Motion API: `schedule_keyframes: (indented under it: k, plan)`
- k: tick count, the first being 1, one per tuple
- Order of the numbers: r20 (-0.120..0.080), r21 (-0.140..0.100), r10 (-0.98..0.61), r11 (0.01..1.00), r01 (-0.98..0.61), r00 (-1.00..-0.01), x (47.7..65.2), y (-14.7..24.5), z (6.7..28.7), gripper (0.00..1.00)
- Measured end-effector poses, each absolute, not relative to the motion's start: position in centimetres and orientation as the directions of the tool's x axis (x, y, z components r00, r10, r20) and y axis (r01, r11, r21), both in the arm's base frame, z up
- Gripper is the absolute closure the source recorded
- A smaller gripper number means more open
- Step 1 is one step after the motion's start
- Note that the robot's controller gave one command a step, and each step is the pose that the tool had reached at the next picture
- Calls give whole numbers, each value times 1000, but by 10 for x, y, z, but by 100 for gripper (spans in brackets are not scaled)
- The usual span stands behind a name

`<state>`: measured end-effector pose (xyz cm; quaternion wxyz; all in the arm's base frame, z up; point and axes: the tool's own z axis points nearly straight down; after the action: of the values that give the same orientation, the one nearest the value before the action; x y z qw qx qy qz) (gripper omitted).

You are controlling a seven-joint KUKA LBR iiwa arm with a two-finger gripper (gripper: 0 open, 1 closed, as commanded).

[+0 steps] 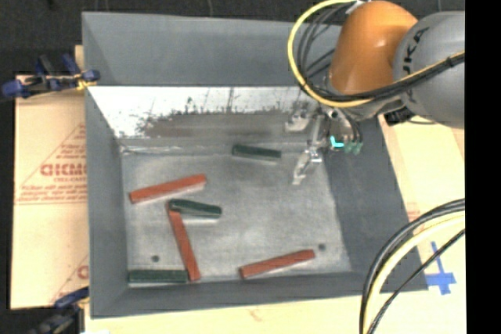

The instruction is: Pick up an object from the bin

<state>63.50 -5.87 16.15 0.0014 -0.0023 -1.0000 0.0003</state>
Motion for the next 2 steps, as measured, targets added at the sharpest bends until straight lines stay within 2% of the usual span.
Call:
schedule_keyframes:
  k: [1,2]
  plan:
    - [-5,-1,4,1000,4,-1000,637,-59,166,0]
    - [-31,-5,-108,994,-108,-994,646,-23,81,100]
